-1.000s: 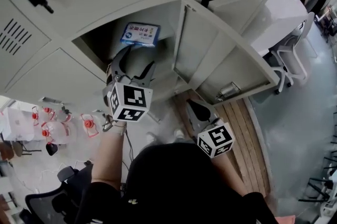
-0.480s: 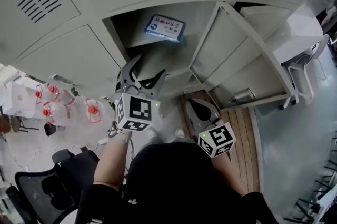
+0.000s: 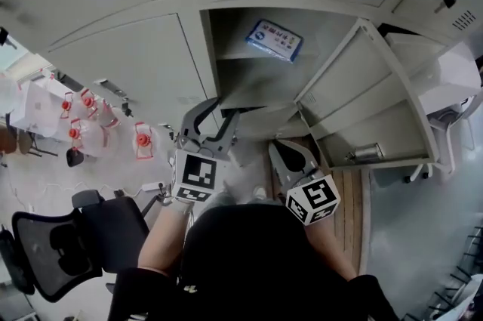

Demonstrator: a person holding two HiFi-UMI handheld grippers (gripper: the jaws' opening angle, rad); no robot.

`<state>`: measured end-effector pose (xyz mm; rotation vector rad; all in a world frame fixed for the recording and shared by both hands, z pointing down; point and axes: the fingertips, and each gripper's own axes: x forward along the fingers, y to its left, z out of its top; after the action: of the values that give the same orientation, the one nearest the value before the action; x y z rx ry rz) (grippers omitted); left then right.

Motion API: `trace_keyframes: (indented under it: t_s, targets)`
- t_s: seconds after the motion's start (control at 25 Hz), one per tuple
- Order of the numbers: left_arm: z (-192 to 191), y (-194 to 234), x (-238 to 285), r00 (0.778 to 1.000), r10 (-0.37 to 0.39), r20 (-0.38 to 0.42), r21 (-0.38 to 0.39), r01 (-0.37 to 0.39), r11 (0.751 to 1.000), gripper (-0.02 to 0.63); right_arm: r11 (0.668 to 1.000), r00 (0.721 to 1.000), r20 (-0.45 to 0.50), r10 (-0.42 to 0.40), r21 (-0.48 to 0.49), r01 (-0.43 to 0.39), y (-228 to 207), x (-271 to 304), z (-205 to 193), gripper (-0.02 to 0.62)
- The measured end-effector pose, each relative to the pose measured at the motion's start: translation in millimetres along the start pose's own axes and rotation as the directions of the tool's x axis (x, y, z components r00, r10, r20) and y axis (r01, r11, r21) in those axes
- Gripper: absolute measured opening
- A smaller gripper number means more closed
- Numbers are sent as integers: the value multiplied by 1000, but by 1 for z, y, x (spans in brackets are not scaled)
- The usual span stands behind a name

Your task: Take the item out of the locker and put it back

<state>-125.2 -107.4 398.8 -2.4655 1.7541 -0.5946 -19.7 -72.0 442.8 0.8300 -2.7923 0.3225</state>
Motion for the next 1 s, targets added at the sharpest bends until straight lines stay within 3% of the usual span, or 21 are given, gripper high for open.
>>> trace_keyframes:
  t_s: [0.48,1.0]
  targets:
    - [-36,32,-52,989,147,-16,-113,-148,983,44,989,989,-9,145,-39,-145,34,41,8,-2]
    - [-75,55,-97,967,252,-40,-253,-254,934,15,972,974,-8,228,-59,-228,57,70,16,-2]
